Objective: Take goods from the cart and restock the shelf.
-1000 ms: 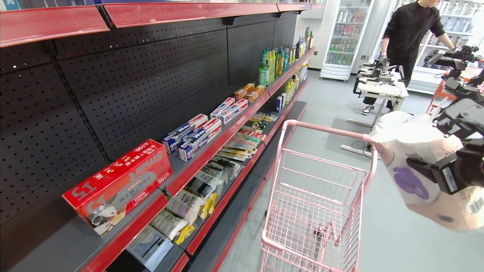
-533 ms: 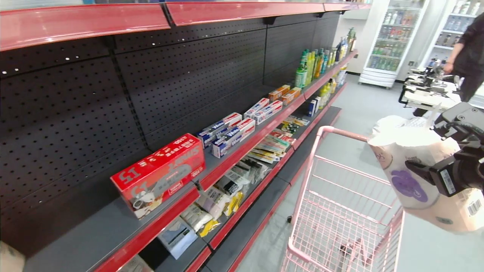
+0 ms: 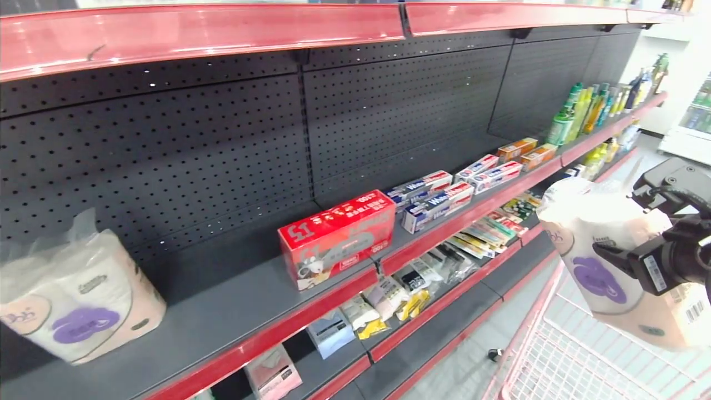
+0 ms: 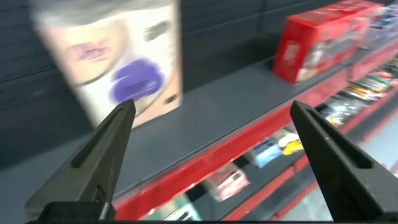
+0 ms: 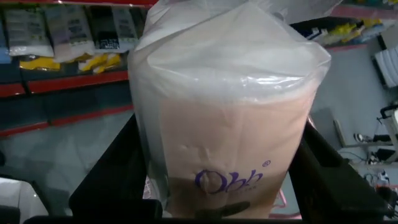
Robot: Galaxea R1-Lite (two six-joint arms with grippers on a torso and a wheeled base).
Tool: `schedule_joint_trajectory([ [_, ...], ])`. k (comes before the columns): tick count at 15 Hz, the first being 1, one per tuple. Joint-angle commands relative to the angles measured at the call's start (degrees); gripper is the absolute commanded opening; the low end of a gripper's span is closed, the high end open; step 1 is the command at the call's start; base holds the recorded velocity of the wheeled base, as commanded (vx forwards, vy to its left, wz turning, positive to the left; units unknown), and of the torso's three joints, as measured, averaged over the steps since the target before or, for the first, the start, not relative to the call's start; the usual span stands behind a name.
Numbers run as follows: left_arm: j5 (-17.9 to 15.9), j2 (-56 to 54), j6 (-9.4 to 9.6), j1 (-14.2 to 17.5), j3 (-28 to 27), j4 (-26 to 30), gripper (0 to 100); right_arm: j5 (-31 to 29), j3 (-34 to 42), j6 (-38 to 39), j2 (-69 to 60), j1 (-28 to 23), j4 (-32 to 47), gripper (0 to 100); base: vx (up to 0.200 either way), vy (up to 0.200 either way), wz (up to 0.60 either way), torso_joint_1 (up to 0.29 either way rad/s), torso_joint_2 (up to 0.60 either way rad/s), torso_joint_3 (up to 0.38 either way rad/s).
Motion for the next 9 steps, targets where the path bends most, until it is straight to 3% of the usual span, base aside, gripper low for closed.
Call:
schedule_joint_trajectory([
  [1,0.0,0.1,0.0,0.0,0.0,0.0,100,0.0,0.0,0.0,-0.1,0.0,0.0,0,0.0,0.0,0.6,-0.002,0.01,0.002],
  [6,-0.1,0.1,0.0,0.0,0.0,0.0,100,0.0,0.1,0.0,0.0,0.0,0.0,0,0.0,0.0,0.6,0.002,0.0,0.002],
  [9,0.0,0.1,0.09,0.0,0.0,0.0,100,-0.5,0.5,0.0,-1.9,-1.0,0.4,0,0.0,0.0,0.0,0.0,0.0,0.0],
])
